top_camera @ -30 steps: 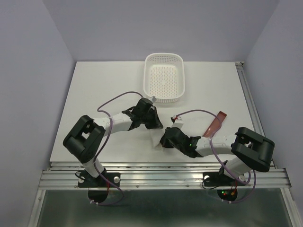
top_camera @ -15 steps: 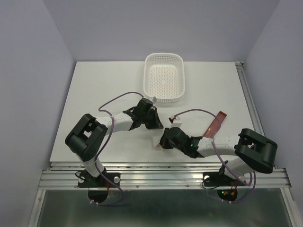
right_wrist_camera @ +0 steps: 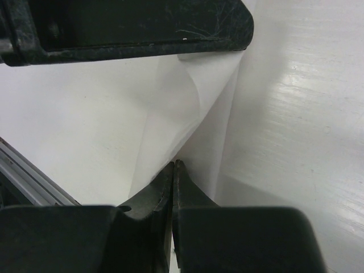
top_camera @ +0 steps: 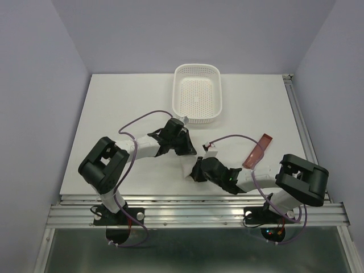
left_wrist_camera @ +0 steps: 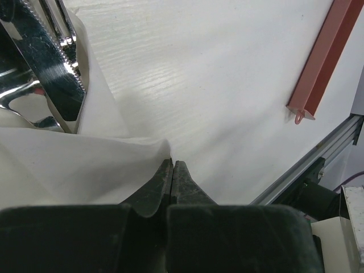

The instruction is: Place the utensils on the paper napkin and roll it up

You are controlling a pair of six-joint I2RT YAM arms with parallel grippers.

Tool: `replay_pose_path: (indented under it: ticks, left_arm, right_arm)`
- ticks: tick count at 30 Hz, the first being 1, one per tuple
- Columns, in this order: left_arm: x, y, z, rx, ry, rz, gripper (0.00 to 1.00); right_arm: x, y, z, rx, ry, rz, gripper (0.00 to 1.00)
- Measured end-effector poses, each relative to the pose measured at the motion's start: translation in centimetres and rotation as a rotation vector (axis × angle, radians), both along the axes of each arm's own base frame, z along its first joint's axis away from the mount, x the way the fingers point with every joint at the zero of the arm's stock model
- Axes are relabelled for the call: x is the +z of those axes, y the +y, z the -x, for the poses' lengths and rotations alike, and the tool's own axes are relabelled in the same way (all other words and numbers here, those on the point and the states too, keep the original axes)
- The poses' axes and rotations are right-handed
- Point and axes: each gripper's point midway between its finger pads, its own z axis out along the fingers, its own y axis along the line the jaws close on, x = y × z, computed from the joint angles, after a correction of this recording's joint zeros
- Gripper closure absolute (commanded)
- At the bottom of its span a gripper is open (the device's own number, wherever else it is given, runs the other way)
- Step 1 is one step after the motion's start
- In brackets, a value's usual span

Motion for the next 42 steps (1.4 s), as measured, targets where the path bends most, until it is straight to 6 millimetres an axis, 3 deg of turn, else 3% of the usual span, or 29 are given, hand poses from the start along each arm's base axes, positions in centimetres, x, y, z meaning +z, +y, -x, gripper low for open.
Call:
replay_pose_path:
  ticks: [9,20,31,42]
  left_arm:
    - [0.0,-0.1,0.1,-0.006,0.002,0.009,1.0]
    - [-0.7,0.2,0.5,0.002,0.008,0.013,1.0]
    - [-0.8,0.2,0.5,0.008,0.01,0.018,1.0]
    - [-0.8,0.2,0.6,0.007,0.011,0.018,1.0]
  right_arm:
    - [0.0,0.2,0.3,-0.005,-0.023,-0.016,0.97]
    - [0.4,-1.4,1.4,-0.037,-0.007,-0.056,0.97]
    - [1.2,-1.0,0.8,-0.069,-0.021,-0.108,0.98]
    - [0.4,-0.5,0.4,-0.081,-0.022,-0.122,0.98]
